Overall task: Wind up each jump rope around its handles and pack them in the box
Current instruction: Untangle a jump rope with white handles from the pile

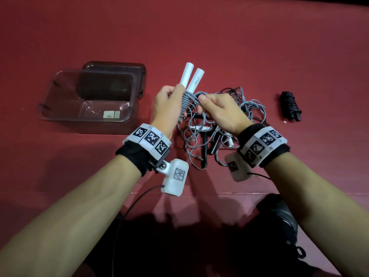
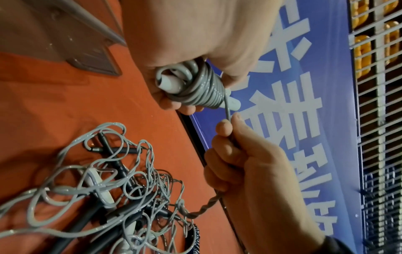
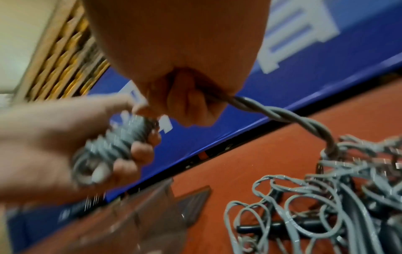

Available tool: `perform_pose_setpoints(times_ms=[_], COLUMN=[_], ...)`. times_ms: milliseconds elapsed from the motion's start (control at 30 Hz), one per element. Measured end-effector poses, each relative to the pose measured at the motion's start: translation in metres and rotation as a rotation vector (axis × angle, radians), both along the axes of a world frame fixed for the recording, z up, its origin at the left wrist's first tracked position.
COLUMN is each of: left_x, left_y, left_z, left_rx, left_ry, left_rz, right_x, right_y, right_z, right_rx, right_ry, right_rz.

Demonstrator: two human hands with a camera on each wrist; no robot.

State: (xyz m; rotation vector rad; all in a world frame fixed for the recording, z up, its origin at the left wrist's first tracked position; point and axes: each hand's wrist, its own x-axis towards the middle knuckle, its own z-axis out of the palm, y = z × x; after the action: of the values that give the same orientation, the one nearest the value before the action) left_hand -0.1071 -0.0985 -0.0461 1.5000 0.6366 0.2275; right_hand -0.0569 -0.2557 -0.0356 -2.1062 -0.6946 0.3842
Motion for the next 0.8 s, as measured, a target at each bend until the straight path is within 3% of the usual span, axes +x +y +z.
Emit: perform_pose_setpoints(times_ms=[67, 200, 367, 467, 567, 667, 733, 800], left_x=[0.000, -0.006, -0.013, -0.014, -0.016, -0.017, -0.015, -0.010], left_y=[0.000, 0.001, 0.002, 0.005, 0.009, 0.012, 0.004, -0.004], left_z=[0.001, 0.007, 0.016, 0.021, 0.021, 0.019, 0.018, 0.015], left_rx=[-0.129, -0.431, -0.719, -0.859, -0.902, -0.907, -0.872, -0.655], left_ry=[0.004, 0.021, 0.041, 0.082, 0.139, 0.176, 0.162, 0.043], left_rz=[-0.020, -0.198, -0.339, -0.384, -0.456, -0.534, -0.489, -0.339], right_x=[0.006, 0.017, 0.017, 0.009, 0.008, 0.007, 0.006, 0.008], right_y=[-0.003, -0.012, -0.013, -0.001, -0.002, -0.007, -0.009, -0.006], right_z=[0.003, 0.005, 0.007, 0.005, 0.004, 0.002, -0.002, -0.007], right_rx=[0.036, -0.010, 0.123, 0.269, 0.345, 0.371, 0.461, 0.509], right_ry=[0.118, 0.045, 0.084, 0.301, 0.571, 0.633, 0.655, 0.660], right_rz=[0.026, 0.090, 0.015, -0.046, -0.048, 0.104, 0.053, -0.083])
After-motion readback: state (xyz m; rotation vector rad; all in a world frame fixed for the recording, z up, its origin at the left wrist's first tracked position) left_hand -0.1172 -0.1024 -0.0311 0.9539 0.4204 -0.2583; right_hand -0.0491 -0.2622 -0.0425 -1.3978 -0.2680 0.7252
